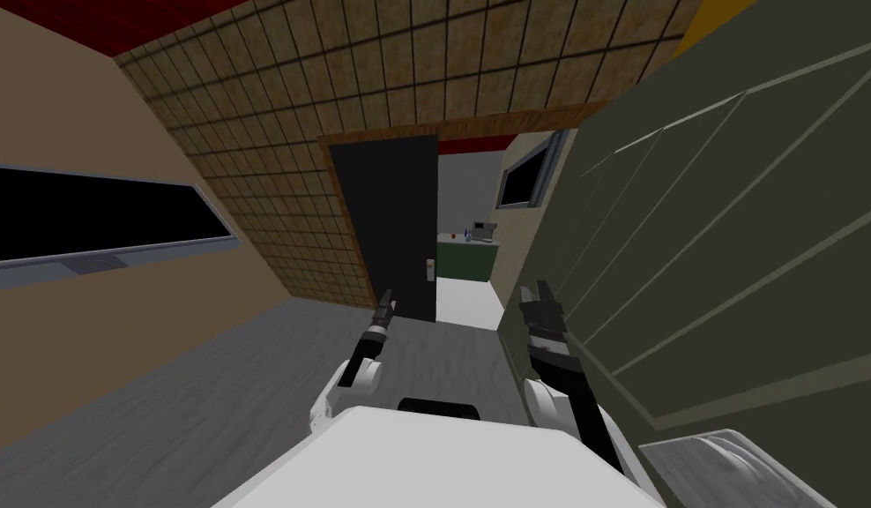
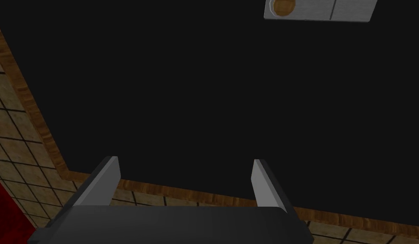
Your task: Pull the door open
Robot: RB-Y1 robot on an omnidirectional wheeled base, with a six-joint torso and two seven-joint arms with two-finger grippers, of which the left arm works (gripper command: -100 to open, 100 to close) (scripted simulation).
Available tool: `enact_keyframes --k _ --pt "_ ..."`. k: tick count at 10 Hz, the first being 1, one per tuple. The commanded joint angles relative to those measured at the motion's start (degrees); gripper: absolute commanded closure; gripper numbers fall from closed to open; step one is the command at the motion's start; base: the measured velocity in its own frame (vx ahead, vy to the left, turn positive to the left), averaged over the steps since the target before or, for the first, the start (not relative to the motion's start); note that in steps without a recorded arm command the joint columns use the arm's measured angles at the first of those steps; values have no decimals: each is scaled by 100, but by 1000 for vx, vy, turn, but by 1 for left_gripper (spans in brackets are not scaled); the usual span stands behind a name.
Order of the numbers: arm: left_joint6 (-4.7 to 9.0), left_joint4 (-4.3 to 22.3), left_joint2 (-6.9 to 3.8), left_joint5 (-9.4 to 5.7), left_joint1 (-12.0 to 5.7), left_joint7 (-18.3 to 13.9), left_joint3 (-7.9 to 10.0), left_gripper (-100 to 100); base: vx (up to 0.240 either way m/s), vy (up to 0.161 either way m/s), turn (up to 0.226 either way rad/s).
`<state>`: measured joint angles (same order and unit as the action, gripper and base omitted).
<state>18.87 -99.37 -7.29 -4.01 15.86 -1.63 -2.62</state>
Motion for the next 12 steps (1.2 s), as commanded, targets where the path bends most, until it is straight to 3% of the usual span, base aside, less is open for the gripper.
enact_keyframes --k 1,6,12 --pt "-6 170 -25 -10 -81 -25 6 -100 121 -48 -52" --pt "-63 738 -109 -47 -376 -113 35 -100 132 -45 -60" --pt "-150 1617 -230 -104 -832 -251 80 -100 181 -40 -77"
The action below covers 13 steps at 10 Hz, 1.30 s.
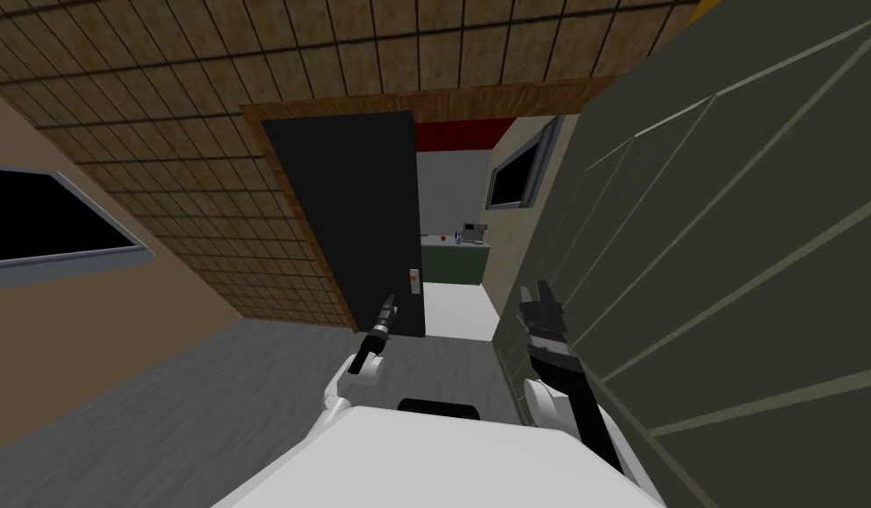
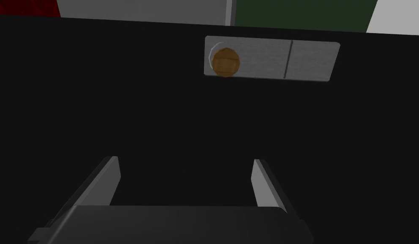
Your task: Pull the door open
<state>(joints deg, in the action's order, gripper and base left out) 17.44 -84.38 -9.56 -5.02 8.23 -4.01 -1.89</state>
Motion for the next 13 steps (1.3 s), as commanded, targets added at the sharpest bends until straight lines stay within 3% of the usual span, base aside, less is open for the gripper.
enact_keyframes --k 1,5,6,7,11,12,13 --pt "-14 180 -10 -8 -102 -22 11 -100 193 -39 -46" --pt "-56 608 -63 -36 -324 -89 33 -100 181 -22 -56" --pt "-40 571 -55 -32 -306 -80 30 -100 83 13 -9" --pt "14 716 -197 -96 -346 -168 144 -100 155 -32 -171" --pt "170 1085 -580 -269 -431 -401 450 -100 209 -73 -173" --pt "205 1169 -667 -308 -451 -454 519 -100 182 -21 -149" --pt "205 1169 -667 -308 -451 -454 519 -100 123 -5 -26"
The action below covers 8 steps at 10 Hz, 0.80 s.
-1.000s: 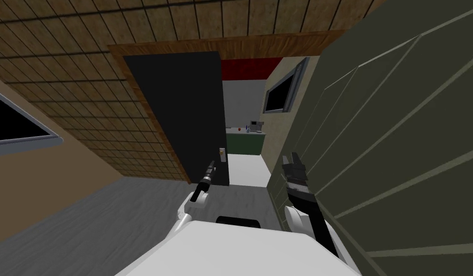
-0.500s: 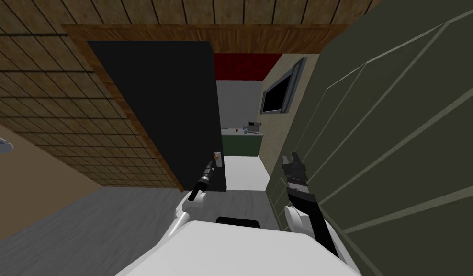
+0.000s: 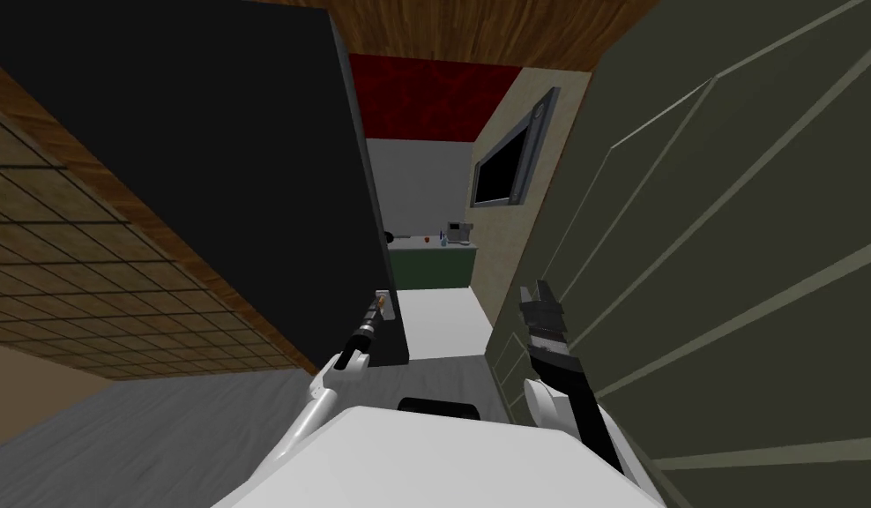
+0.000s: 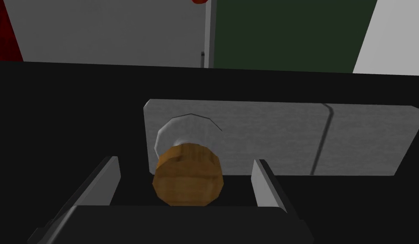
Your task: Pull the door open
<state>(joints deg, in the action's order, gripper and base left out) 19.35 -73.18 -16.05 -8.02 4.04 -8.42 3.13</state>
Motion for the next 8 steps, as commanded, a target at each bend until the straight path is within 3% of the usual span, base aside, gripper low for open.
enact_keyframes --k 1,2,3,8 --pt "61 158 -132 -59 -57 -82 108 -100 152 -11 -101" --pt "21 82 -63 -31 -42 -36 64 -100 81 -1 -26" --pt "21 82 -63 -31 -42 -36 64 100 -15 2 26" --pt "21 82 -63 -31 -42 -36 64 100 -14 0 -1"
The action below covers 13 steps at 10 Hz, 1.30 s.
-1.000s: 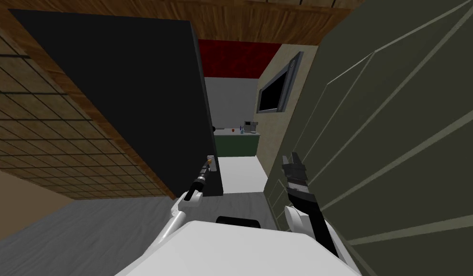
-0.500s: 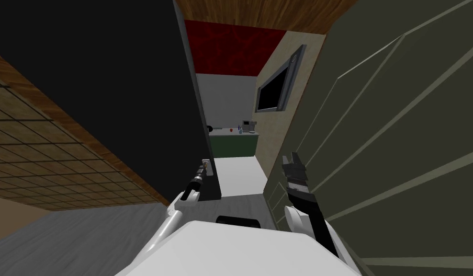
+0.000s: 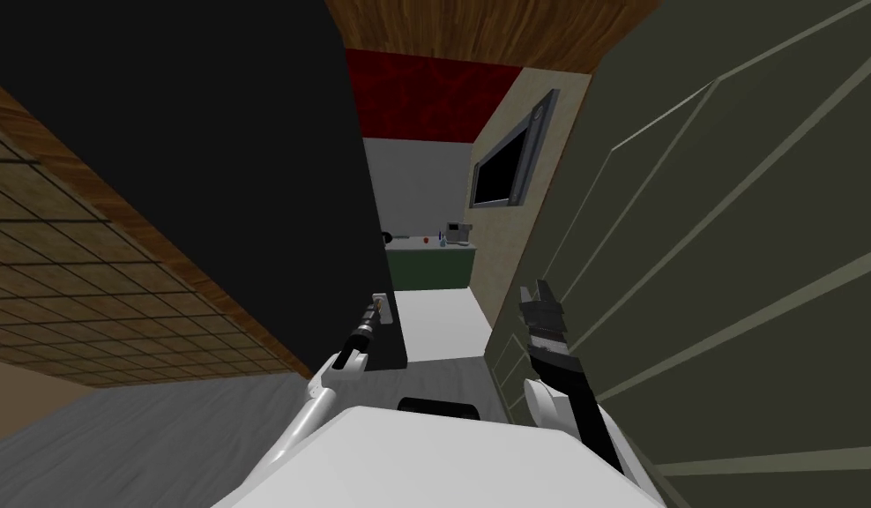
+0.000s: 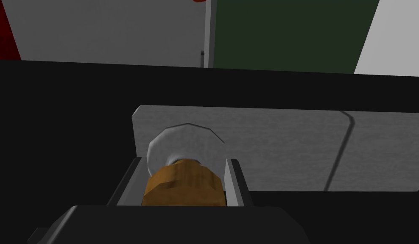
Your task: Pull the door open
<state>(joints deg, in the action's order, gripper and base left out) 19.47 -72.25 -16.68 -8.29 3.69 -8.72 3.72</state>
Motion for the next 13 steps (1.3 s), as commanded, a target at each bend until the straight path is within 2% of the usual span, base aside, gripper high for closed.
enact_keyframes --k 1,3,10,11,13 --pt "43 -38 -95 -14 59 -83 -77 100 -128 51 -142" --pt "82 -73 -180 -26 111 -157 -146 100 -182 70 -120" --pt "288 -256 -633 -92 389 -553 -515 100 -203 88 -140" --pt "268 -233 -578 -83 357 -516 -514 100 -96 31 -51" --pt "376 -303 -727 -94 492 -639 -639 100 -155 48 -125"
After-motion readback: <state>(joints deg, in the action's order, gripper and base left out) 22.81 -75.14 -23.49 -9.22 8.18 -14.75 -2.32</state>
